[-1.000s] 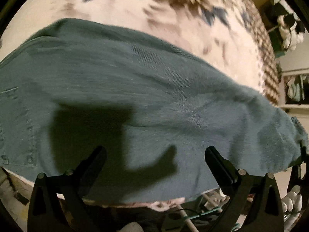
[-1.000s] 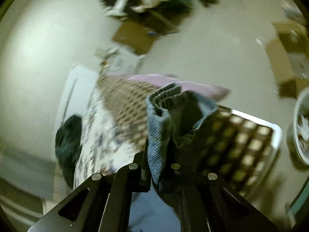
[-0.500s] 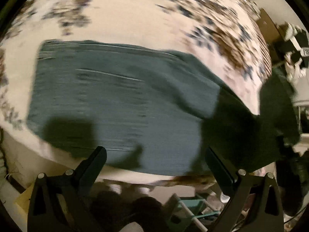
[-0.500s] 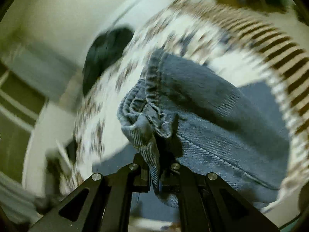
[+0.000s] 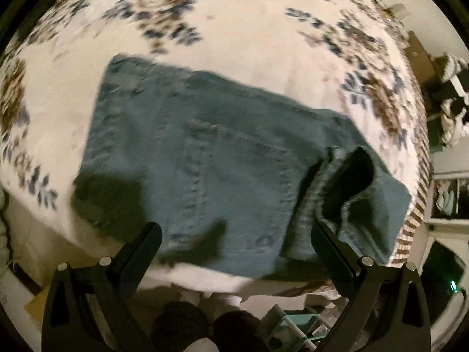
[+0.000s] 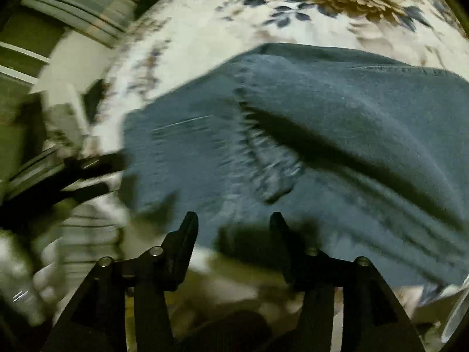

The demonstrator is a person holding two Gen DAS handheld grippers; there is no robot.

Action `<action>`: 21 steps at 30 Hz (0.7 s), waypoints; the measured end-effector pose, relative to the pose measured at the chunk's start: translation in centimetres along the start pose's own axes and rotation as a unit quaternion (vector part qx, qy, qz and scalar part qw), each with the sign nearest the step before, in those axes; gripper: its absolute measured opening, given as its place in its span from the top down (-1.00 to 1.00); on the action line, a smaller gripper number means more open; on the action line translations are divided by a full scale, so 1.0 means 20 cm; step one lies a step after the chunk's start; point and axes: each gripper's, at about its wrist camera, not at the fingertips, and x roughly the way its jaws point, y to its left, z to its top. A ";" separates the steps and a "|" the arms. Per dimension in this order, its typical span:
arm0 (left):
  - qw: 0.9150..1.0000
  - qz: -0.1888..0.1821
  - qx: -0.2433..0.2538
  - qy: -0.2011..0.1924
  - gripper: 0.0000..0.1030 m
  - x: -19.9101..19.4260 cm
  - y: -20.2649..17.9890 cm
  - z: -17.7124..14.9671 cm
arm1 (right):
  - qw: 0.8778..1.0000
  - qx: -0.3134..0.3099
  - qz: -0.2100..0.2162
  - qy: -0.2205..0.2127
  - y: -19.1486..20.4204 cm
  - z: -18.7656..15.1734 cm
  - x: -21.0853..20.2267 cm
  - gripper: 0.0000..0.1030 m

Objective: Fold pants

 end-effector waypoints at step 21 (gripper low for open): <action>0.983 -0.059 0.174 0.022 0.65 0.43 -0.55 -0.11 | 0.962 0.255 -0.070 -0.068 -0.71 -0.12 -0.34 -0.10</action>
